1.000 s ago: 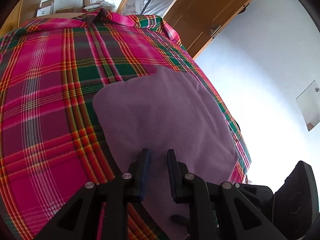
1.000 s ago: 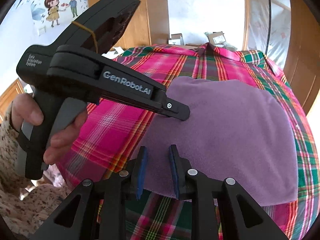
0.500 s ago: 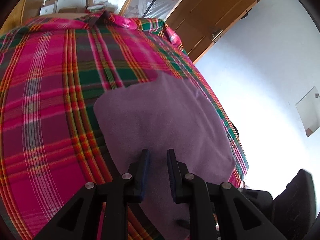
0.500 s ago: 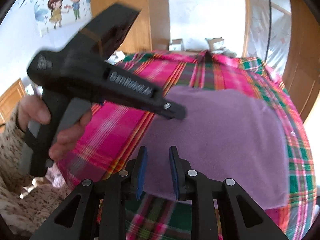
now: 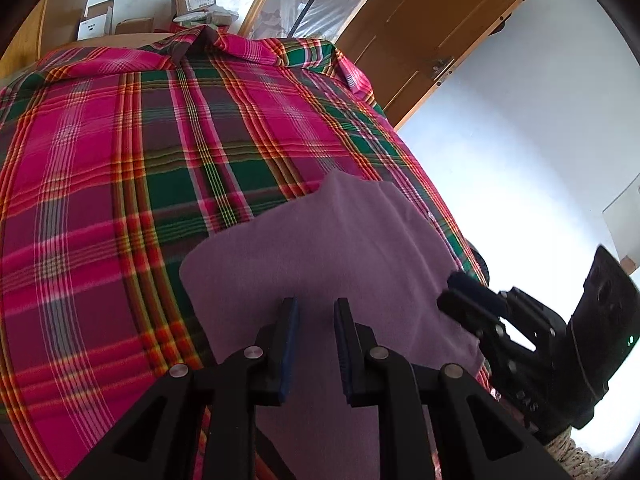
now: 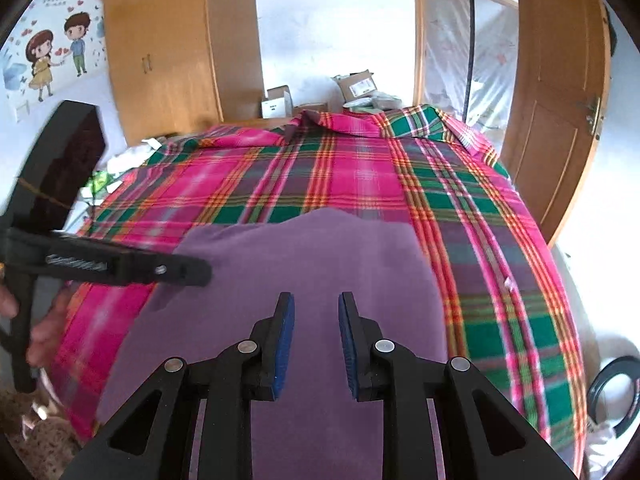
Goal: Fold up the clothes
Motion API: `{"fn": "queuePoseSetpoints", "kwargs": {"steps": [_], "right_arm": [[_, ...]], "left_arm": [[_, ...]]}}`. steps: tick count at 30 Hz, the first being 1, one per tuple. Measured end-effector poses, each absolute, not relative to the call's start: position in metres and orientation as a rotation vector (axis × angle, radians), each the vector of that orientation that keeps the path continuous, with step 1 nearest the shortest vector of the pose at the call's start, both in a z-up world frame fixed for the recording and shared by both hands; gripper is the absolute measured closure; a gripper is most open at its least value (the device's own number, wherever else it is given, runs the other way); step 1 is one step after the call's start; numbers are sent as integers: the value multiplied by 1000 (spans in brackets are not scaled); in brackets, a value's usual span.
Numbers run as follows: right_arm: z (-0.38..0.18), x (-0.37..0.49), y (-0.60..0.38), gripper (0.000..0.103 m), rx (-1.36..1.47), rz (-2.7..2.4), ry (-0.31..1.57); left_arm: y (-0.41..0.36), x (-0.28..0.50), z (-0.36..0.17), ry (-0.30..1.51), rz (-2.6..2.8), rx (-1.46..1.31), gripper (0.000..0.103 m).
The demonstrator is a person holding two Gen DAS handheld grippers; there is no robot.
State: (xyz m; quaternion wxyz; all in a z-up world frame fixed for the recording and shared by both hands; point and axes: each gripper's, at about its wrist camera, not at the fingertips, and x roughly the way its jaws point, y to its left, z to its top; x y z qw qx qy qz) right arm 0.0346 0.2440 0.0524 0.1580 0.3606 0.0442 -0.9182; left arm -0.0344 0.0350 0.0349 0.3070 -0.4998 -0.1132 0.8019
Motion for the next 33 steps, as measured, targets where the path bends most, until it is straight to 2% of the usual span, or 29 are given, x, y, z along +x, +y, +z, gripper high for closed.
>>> {"fn": "queuePoseSetpoints", "kwargs": {"steps": [13, 25, 33], "right_arm": [[22, 4, 250, 80, 1152, -2596, 141], [44, -17, 261, 80, 1152, -2629, 154], [30, -45, 267, 81, 1241, -2588, 153]], "left_arm": [[31, -42, 24, -341, 2087, -1312, 85], [36, -61, 39, -310, 2137, -1320, 85], [39, -72, 20, -320, 2137, -1389, 85]]}}
